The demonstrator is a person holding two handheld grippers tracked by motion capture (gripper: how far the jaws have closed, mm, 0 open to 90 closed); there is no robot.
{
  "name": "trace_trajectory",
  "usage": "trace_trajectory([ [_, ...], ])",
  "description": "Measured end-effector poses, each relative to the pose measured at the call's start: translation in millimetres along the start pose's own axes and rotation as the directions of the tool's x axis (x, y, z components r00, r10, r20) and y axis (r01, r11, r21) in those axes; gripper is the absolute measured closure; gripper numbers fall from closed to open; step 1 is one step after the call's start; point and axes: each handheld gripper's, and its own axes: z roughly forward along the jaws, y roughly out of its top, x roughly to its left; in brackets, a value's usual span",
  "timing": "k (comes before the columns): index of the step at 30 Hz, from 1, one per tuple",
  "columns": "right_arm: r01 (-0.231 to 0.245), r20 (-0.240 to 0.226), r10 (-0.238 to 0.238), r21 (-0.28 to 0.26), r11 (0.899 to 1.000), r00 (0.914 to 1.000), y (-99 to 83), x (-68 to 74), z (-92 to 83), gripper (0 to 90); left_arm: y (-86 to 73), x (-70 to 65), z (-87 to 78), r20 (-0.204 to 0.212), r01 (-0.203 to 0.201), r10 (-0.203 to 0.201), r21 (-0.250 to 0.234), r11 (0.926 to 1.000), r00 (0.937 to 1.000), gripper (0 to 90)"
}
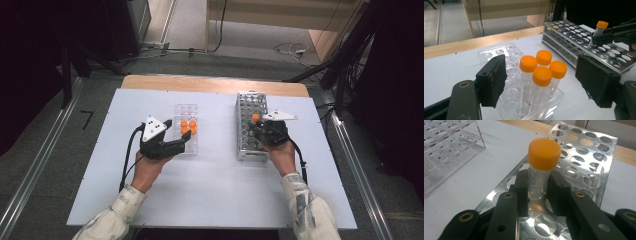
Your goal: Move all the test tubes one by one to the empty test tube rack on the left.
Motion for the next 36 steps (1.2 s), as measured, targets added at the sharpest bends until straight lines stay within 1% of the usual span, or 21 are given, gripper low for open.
trace_trajectory([
  [7,-0.004,-0.004,0.004,-0.004,1.0,1.0,0.6,-1.1,-1.2,71.4,0.3,0.6,-0.8,0.001,0.005,-0.005,-0.002,1.0,1.0,25.0],
  [16,-0.018,-0.007,0.017,-0.058,0.998,0.9998,7.2,-2.2,-13.0,71.8,0.2,0.7,-0.9,0.002,0.005,-0.005,0.0,1.0,1.0,25.0],
  [20,-0.015,-0.001,0.015,-0.086,0.996,0.9999,10.4,-1.8,-19.3,72.0,0.0,1.1,-0.3,0.0,0.006,-0.006,0.002,1.0,1.0,24.9],
  [24,-0.024,0.0,0.024,-0.114,0.993,0.9997,14.1,-1.6,-25.1,72.1,-0.2,0.9,-0.1,0.001,0.006,-0.006,0.003,1.0,1.0,24.9],
  [30,-0.031,-0.003,0.03,-0.138,0.99,0.9995,17.4,-1.3,-33.4,72.3,-0.1,1.0,-0.4,0.004,0.007,-0.007,0.004,1.0,1.0,24.9],
  [32,-0.024,-0.004,0.024,-0.149,0.989,0.9997,18.6,-0.2,-36.6,72.2,0.0,1.2,-0.5,0.005,0.009,-0.009,0.003,1.0,0.9999,24.9],
  [36,-0.026,-0.005,0.025,-0.168,0.986,0.9997,21.1,0.9,-44.1,72.3,0.1,0.4,-0.9,0.007,0.009,-0.009,0.002,1.0,0.9999,24.9],
])
